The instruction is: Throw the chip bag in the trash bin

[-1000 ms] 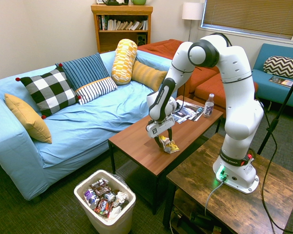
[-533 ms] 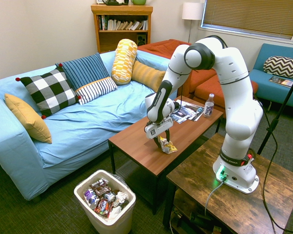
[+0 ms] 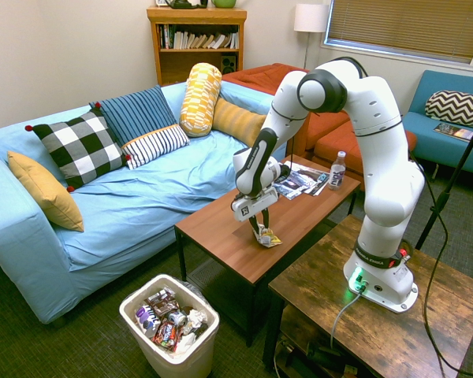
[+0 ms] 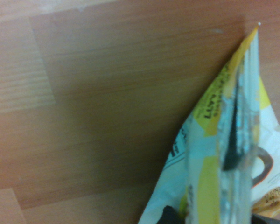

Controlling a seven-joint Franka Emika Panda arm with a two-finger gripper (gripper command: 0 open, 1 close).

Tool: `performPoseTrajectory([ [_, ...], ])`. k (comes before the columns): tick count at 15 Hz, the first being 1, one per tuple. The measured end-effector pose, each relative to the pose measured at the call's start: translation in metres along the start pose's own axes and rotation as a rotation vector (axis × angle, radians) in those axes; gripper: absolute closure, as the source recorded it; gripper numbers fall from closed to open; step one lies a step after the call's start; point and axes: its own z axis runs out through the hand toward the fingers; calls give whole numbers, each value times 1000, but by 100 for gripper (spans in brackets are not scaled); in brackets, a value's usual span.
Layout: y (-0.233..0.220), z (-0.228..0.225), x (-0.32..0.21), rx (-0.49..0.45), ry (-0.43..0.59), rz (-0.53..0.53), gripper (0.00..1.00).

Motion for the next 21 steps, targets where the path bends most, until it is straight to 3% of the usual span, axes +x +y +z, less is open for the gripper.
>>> performPoseTrajectory([
  [5,-9,-66,-18,35,47,-29,100],
  [11,-67,-161,-115,65,141,-145,100],
  [14,-115,-173,-184,51,178,-227,100],
  [21,-209,-149,-325,5,233,-366,100],
])
